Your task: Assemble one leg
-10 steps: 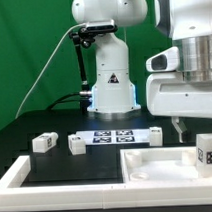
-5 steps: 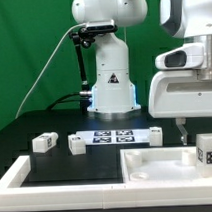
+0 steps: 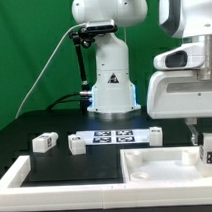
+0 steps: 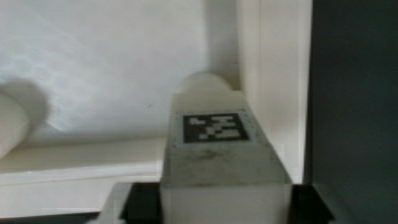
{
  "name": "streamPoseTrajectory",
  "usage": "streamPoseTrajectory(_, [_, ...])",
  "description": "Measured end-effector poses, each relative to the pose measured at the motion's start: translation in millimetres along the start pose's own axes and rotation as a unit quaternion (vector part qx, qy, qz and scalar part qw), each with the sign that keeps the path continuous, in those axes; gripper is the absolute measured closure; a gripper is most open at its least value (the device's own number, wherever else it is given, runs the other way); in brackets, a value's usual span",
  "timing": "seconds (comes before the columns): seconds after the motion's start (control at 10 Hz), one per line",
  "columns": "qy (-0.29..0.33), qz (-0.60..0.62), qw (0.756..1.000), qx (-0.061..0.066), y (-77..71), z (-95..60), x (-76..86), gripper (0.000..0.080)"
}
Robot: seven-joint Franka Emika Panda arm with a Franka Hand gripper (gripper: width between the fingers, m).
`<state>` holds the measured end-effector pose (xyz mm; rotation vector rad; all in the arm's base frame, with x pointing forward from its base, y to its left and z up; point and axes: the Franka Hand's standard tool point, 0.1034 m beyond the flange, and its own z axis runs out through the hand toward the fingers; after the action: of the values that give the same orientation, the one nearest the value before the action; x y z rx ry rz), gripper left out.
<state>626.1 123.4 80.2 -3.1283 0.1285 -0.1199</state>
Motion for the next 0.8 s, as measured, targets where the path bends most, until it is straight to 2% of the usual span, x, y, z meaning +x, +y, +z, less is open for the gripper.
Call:
streamPoseTrajectory(0.1, [0.0, 0.003, 1.0, 0.0, -0.1, 0.0, 0.0, 0.0509])
streamPoseTrajectory(0.4, [-0.002, 0.121, 0.993, 0.008, 2.8, 0.1, -0.8, 0.0509])
streamPoseTrajectory(0.5, [-0.005, 0.197, 0.98, 0.016, 4.2, 0.4, -0.2, 0.0509])
streamPoseTrajectory(0.7, [-0.005, 0.297, 0.955, 0.017, 5.7, 0.5, 0.6, 0.0509])
streamPoseTrajectory(0.8, [-0.007, 0.368, 0.93, 0.017, 6.4, 0.6, 0.6, 0.0509])
